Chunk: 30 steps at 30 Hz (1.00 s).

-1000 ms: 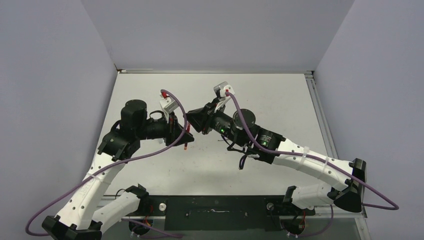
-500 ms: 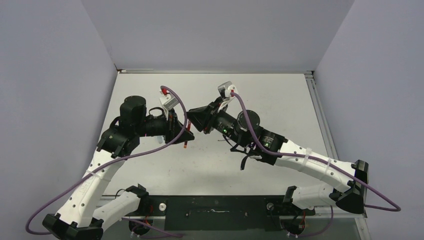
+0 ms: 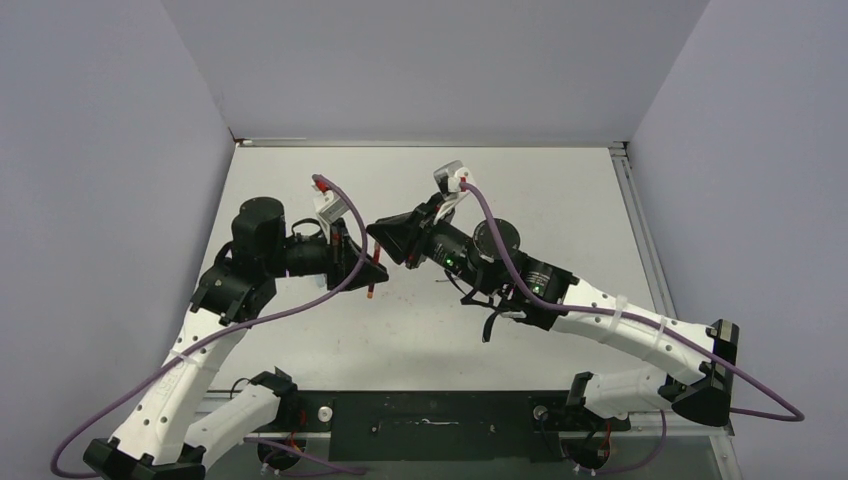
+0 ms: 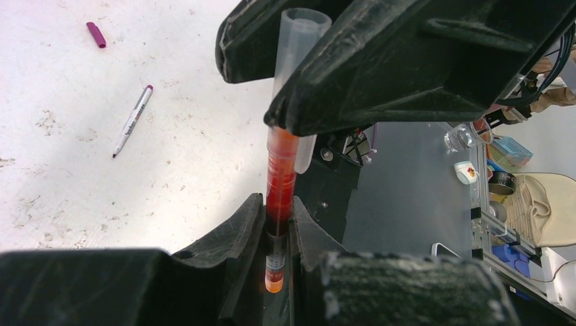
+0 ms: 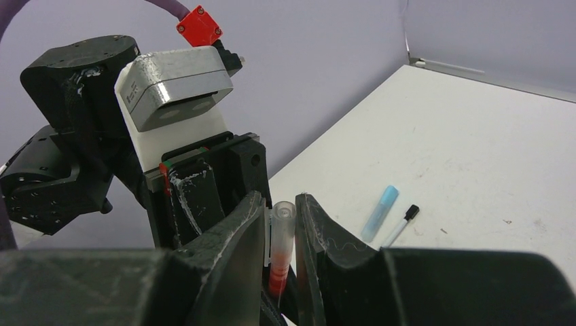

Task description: Insert the pens into the pen caps

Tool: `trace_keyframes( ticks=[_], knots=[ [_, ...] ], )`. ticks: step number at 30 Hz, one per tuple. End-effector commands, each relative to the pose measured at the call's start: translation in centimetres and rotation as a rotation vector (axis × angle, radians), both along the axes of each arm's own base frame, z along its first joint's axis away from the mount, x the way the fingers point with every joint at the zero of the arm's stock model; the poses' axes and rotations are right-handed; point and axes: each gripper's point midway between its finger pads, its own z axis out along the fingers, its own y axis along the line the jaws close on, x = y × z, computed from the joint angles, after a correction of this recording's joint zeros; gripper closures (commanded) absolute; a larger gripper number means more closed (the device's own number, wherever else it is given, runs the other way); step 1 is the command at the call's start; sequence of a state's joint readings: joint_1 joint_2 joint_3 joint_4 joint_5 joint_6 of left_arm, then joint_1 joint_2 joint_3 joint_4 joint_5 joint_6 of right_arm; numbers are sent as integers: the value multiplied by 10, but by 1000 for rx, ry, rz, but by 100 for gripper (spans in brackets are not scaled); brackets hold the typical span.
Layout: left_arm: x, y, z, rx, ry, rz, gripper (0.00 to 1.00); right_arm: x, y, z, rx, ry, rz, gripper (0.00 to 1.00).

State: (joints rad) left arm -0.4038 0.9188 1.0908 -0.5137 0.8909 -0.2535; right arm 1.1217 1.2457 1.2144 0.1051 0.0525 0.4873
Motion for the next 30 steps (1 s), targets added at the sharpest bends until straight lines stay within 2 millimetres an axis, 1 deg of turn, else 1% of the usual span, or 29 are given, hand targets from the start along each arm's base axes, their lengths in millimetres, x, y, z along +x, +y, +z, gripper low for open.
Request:
trace_keyframes(
  ticks=[1,9,11,14,17,20,21,23,26,27,30],
  knots=[
    [39,11,63,-131,-285,170,100,-59,9,-100,-330,182,193,95],
    [25,14,17,-79,-186,161,100,-31,2,-56,-242,98,40,94],
    [22,15,6,-65,-165,159,100,-25,2,-47,-228,87,10,91],
    [18,14,-8,-48,-136,151,100,-17,2,-27,-198,61,-22,86],
    [13,13,-24,-28,-102,139,100,-7,-2,-7,-169,35,-68,82],
    [11,15,-42,1,-63,145,100,3,-10,13,-150,-3,-112,69],
    [12,17,-46,13,-53,156,100,6,-13,17,-152,-14,-126,63],
    [15,19,-53,37,-34,180,100,13,-23,26,-159,-32,-163,50],
    [24,23,-63,70,-2,231,100,19,-42,34,-175,-60,-207,36],
    [27,24,-66,79,12,248,100,22,-49,34,-186,-63,-225,34],
    [39,26,-75,104,50,306,100,30,-73,21,-258,-59,-271,27]
  ],
)
